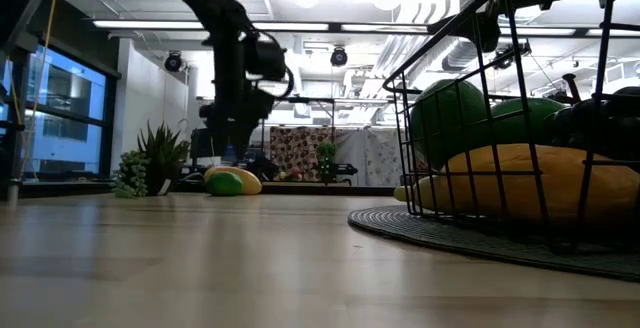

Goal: Build produce basket
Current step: Put the green lime into the black basket

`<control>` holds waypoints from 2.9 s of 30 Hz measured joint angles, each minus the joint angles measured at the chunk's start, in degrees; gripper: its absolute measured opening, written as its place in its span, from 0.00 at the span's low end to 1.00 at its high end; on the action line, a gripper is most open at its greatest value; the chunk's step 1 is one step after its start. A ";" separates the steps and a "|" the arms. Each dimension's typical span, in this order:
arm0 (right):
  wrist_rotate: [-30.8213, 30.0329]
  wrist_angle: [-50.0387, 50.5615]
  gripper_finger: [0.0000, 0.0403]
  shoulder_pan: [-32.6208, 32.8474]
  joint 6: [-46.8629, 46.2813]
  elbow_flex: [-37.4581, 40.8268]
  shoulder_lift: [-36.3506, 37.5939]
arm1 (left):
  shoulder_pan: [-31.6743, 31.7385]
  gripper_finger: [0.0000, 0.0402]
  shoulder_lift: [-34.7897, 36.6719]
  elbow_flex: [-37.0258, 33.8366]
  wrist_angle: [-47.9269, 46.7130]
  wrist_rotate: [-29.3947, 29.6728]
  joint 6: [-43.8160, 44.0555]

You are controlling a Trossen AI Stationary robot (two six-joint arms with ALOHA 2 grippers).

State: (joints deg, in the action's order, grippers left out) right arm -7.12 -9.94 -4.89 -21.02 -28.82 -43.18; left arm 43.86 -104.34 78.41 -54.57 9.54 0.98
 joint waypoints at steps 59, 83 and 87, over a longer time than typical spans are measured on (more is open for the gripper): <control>-6.28 0.81 0.99 0.00 -6.01 0.00 0.00 | -2.66 0.52 -6.05 -0.04 3.75 2.61 -2.97; -5.92 0.68 0.99 0.00 -5.53 0.00 0.00 | -35.63 0.52 46.46 -32.05 64.02 -1.91 21.92; -4.32 0.64 0.99 0.00 -4.22 0.00 0.00 | -41.93 0.52 49.22 -38.59 66.70 6.29 22.83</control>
State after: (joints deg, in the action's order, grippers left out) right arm -11.44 -9.30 -4.89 -25.23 -28.82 -43.18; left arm 1.93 -55.12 39.82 12.13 15.83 23.82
